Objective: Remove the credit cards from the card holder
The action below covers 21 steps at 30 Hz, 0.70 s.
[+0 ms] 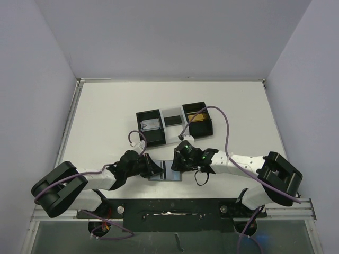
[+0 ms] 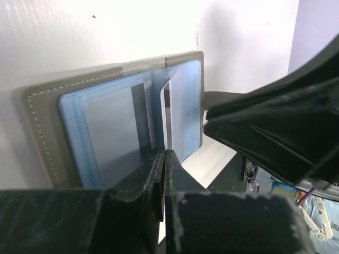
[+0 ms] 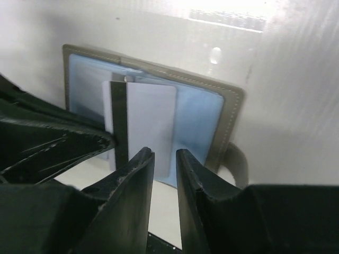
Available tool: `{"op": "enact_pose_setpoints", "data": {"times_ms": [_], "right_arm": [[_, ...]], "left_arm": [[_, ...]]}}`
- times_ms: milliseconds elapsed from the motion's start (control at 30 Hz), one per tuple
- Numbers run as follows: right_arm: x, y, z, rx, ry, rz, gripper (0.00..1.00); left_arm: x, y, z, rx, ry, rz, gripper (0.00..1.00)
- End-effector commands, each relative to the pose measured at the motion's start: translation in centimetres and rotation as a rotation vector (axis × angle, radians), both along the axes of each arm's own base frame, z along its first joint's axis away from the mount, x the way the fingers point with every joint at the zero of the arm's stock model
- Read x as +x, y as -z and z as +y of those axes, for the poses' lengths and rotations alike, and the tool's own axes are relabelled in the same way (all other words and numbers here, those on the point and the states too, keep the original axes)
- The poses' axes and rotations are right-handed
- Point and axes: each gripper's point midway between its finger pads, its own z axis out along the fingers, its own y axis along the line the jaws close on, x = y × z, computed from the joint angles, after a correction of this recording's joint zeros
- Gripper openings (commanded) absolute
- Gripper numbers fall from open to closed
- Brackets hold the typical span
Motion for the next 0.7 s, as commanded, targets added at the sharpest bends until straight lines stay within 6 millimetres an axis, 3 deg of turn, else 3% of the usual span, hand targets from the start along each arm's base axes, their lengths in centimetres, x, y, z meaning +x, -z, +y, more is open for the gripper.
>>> {"op": "enact_pose_setpoints", "data": {"times_ms": [0,100,333,533,667], "right_arm": [[0.9,-3.5,1.0,0.013,-0.043,-0.079,0.26],[0.9,-3.6,1.5,0.024,-0.041,-0.076,0.26],[0.2,-1.4,3.2,0.093,-0.052,-0.005,0.26],[-0.3,1.8,1.1,0.047,0.027,0.060,0.26],[-0.8,2.5,1.0,0.064,0.028,0.076,0.25]], "left_arm": [[1.0,-0.7,-0.4,0.002,0.004,-0.050,0.00],[1.2,-1.0,-0.4,0.015,-0.004,-0.054,0.00],[1.3,-1.8,-0.4,-0.006,-0.009,-0.075,0.00],[0.9,-2.2,-1.0,-0.052,0.012,-0.069,0.12],[0.9,-2.5,-1.4,-0.073,0.025,-0.071,0.18]]}}
